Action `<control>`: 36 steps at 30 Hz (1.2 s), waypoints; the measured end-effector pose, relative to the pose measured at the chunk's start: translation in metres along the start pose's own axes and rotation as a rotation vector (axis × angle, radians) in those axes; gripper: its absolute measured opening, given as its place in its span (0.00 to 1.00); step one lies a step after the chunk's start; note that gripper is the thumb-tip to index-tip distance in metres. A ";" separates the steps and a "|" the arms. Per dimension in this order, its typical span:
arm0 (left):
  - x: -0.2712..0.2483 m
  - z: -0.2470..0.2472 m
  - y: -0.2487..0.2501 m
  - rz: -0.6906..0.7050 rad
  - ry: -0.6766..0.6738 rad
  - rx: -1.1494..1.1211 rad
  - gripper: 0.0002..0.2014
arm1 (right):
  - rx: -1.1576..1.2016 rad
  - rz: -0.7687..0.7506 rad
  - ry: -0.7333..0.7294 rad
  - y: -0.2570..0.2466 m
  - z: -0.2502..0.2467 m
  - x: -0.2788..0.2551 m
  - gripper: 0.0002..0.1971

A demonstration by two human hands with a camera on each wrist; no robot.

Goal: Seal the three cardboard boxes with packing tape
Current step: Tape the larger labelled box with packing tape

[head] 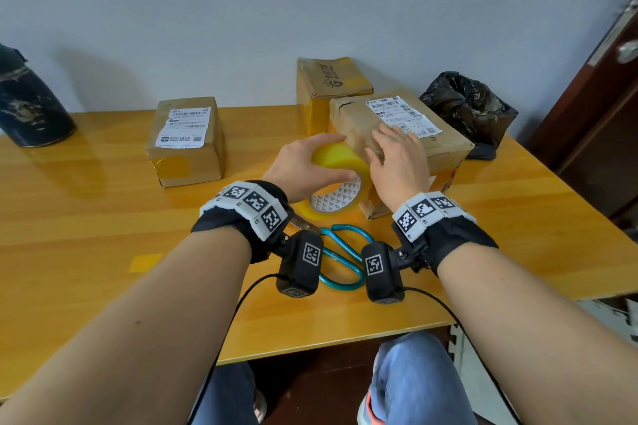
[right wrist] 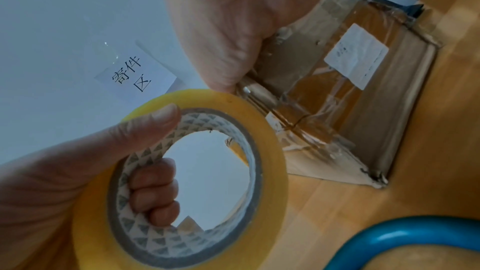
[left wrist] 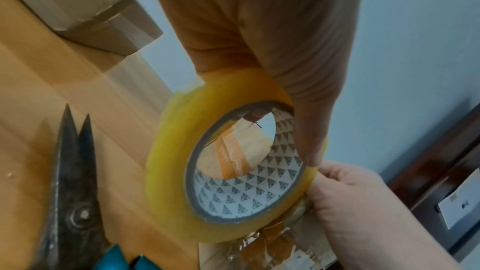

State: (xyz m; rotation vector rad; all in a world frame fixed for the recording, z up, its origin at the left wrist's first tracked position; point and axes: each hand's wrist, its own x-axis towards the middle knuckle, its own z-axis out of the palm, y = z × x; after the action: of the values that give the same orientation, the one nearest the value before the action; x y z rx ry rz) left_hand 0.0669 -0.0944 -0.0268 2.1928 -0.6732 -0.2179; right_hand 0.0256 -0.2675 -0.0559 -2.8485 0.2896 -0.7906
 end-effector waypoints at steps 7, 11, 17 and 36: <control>-0.004 -0.006 0.004 0.040 -0.160 0.302 0.26 | -0.003 -0.022 0.047 0.000 0.003 0.001 0.18; -0.002 -0.008 0.013 0.084 -0.194 0.470 0.24 | -0.009 -0.029 0.030 0.000 0.002 0.000 0.17; -0.002 -0.005 0.014 0.116 -0.245 0.508 0.21 | 0.433 0.000 0.203 -0.005 -0.022 -0.010 0.17; -0.006 0.005 0.039 0.059 -0.307 0.651 0.22 | -0.062 -0.019 -0.884 -0.039 -0.016 -0.078 0.18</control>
State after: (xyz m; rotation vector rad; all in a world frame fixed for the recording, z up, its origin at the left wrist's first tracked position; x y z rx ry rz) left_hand 0.0450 -0.1153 -0.0010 2.7817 -1.0963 -0.3449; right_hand -0.0431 -0.2139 -0.0727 -2.9180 0.1492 0.5099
